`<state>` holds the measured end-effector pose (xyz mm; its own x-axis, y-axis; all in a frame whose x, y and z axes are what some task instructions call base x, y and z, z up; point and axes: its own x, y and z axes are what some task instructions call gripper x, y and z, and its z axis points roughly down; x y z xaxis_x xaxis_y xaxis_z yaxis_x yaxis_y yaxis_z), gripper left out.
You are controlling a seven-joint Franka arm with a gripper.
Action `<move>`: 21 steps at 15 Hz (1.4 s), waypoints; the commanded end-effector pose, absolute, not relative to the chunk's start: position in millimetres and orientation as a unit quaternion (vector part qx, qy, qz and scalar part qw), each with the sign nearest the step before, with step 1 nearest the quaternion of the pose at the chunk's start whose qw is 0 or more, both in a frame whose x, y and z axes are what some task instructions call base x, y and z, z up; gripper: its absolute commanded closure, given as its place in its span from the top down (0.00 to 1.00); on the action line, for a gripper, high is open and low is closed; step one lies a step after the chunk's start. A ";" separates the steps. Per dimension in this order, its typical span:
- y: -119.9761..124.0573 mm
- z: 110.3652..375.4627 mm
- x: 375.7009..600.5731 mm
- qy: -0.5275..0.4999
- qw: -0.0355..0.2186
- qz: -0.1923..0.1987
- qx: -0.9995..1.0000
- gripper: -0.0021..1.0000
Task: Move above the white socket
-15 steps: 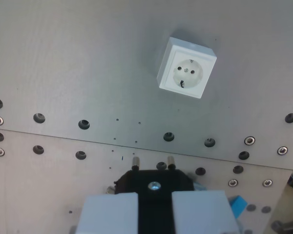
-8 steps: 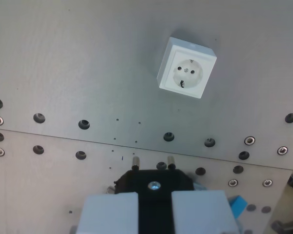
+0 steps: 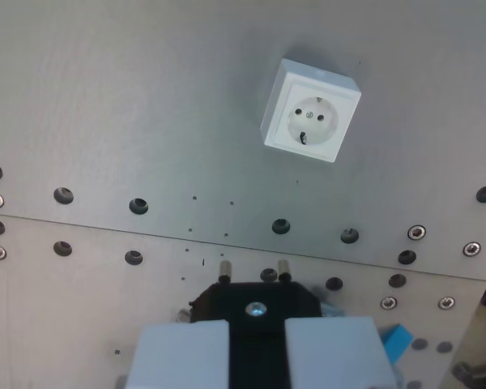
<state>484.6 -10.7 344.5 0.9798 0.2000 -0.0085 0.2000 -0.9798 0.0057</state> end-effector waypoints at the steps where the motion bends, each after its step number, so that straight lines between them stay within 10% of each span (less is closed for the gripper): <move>1: -13.9 335.0 482.5 0.078 0.008 0.021 0.997 0.00; 21: -37.2 246.5 473.4 0.010 0.019 0.042 0.999 0.00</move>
